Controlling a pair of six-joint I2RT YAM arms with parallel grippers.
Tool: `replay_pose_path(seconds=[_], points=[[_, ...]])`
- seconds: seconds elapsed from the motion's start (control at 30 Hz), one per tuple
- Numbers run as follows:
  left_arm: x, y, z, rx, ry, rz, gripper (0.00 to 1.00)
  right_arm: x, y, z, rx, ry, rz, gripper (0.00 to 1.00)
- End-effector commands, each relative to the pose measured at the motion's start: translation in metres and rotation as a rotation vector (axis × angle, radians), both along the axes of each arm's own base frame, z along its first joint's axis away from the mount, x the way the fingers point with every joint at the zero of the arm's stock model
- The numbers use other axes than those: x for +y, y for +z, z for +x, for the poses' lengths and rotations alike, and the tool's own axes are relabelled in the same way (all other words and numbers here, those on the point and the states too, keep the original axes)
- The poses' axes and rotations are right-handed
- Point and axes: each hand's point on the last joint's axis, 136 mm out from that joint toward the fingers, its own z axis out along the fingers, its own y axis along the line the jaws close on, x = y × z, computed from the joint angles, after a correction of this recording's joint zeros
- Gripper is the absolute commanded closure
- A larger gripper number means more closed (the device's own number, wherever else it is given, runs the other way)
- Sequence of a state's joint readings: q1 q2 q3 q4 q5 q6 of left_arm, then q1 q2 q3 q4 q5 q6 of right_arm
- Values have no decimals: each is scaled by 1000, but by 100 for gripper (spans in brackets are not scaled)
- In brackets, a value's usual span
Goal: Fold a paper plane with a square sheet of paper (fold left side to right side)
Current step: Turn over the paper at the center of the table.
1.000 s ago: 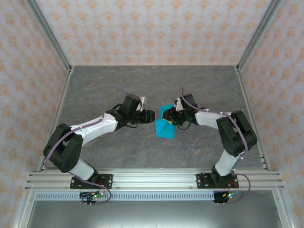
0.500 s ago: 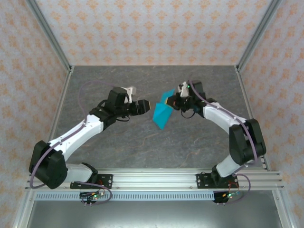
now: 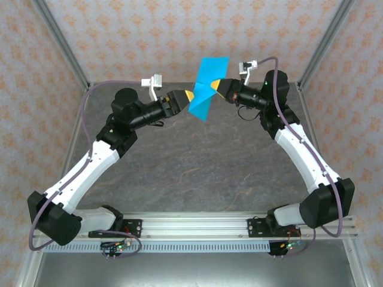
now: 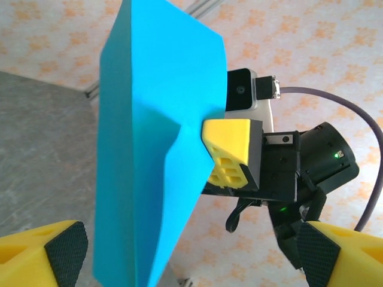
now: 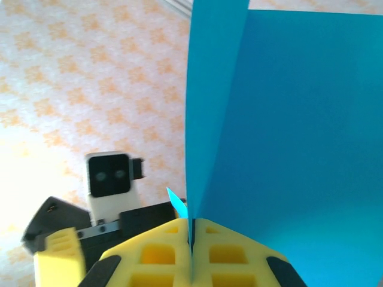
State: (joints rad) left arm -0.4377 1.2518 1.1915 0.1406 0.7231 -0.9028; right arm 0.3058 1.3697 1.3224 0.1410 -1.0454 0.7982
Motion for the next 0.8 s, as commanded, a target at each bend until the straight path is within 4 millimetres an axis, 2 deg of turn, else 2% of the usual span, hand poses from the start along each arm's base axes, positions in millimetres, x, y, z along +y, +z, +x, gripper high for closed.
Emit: replay_pose_path(seconds=[0.0,0.17,0.37,0.57,0.77], points=[[-4,37,-8,-58,-63,-101,8,5,48,-27,-94,74,82,97],[-10,51,-11,-71,-115,-182,15,19,64,-45,-129,132,99,97],[-10,60,-15,-81,-137,-225,29,24,75,-50,-148,146,131,96],[-8,69,-22,-105,-144,-240,53,28,76,-51,-138,148,135,95],[-7,67,-26,-113,-138,-223,77,27,73,-48,-126,131,132,90]])
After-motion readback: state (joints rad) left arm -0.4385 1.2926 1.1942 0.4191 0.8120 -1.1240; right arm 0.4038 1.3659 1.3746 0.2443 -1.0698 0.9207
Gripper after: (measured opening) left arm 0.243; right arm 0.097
